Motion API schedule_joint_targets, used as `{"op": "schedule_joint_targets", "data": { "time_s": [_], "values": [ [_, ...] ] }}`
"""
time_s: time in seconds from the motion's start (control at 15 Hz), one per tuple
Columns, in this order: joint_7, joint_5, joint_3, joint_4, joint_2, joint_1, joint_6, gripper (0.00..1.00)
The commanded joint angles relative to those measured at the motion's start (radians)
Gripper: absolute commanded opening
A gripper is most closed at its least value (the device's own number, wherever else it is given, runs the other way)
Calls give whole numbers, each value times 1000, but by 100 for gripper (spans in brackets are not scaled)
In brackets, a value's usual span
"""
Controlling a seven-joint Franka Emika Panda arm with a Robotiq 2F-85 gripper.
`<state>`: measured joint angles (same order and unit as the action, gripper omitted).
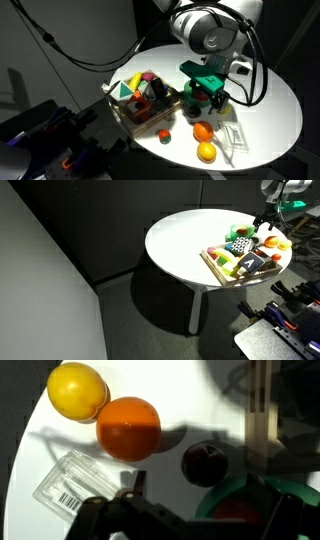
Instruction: Put the toy orange in the bowl
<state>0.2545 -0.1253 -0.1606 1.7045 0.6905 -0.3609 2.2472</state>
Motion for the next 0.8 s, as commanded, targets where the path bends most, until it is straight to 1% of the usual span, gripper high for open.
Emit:
{"op": "schedule_joint_targets", "data": {
  "time_s": [0.0,0.4,0.73],
  "values": [
    [12,26,2,61,-66,-7,-19,100],
    [89,53,0,97,-77,-23,22,100],
    [213,62,16,97,-65,-68,57,100]
  ]
}}
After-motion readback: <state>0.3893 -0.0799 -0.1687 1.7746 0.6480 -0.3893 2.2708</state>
